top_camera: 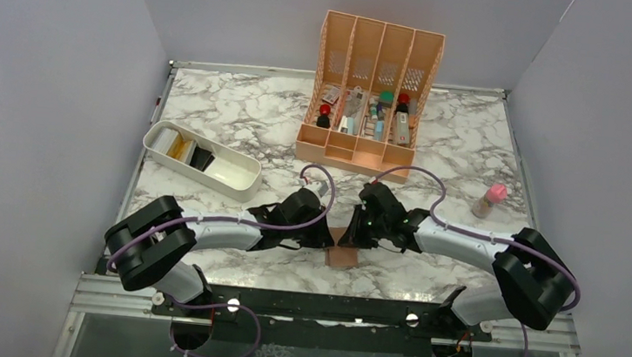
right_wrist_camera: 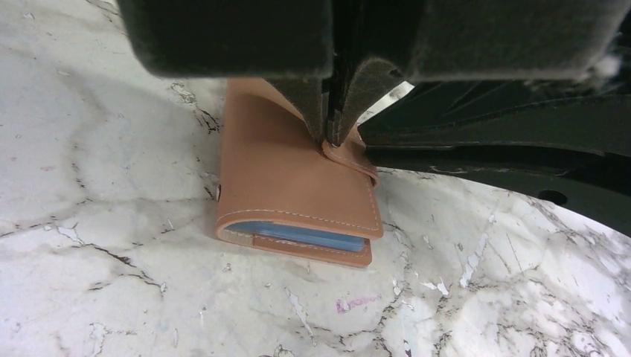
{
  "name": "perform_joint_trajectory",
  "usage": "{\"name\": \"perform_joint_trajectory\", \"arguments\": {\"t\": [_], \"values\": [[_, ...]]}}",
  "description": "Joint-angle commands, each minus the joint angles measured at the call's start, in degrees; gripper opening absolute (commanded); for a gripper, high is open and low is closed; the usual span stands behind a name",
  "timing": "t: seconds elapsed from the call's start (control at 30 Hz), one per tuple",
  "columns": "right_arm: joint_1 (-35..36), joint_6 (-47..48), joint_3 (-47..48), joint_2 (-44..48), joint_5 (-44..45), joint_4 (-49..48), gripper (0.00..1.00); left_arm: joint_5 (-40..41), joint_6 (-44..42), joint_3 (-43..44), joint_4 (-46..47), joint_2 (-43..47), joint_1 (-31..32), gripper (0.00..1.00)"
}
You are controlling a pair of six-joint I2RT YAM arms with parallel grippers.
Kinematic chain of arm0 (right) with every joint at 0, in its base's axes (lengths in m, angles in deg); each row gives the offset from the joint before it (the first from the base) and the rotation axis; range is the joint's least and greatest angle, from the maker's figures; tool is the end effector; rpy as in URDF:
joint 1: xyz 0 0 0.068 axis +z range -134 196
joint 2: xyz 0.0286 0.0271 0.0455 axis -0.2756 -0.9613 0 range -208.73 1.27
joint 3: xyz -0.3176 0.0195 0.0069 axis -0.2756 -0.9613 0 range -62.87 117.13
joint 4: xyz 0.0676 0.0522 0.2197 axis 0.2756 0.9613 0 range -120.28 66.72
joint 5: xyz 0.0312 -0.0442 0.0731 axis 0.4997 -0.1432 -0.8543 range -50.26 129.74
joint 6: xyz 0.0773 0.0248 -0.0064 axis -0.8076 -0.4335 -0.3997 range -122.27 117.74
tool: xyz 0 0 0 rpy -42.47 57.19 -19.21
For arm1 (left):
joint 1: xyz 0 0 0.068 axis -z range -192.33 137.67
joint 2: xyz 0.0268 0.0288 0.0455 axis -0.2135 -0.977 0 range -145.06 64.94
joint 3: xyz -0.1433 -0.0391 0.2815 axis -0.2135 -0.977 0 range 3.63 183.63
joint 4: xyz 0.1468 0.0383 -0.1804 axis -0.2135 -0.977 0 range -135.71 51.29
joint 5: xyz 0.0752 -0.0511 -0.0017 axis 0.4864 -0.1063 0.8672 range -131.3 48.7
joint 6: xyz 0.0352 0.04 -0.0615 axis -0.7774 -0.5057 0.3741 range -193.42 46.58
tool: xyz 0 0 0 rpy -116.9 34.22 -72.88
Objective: Put the credit cards into the card holder
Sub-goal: Close the card holder at the center of the board.
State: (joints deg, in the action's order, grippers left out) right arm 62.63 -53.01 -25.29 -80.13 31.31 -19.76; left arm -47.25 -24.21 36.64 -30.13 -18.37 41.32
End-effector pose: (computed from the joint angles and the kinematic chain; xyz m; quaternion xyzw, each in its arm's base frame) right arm 0.1681 0.1931 0.1967 0.0116 0.9496 0.2756 0.1490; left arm 0.1580 -0.2270 0.1973 0.0565 0.9098 -0.3488 0.2176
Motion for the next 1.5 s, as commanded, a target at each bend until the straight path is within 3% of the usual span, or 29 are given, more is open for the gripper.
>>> {"name": "perform_joint_trajectory", "arguments": {"t": [0.0,0.23,0.53,1.47], "values": [[0.51,-0.64,-2.02,0.52,1.44,0.56,0.01,2.09,-0.74,0.47,-0.94,1.61,0.05,0.16],[0.57,-1.87,-2.72,-0.36,3.14,2.06,0.01,1.53,-1.57,1.73,-0.78,-0.16,0.05,0.15],[0.74,-3.11,-1.18,3.80,-1.45,1.42,0.01,2.99,-1.88,2.48,-2.02,0.84,0.05,0.16],[0.75,-4.91,-5.99,2.94,4.13,2.40,0.01,4.44,-2.55,4.62,-2.49,-5.33,-0.03,0.18]]}}
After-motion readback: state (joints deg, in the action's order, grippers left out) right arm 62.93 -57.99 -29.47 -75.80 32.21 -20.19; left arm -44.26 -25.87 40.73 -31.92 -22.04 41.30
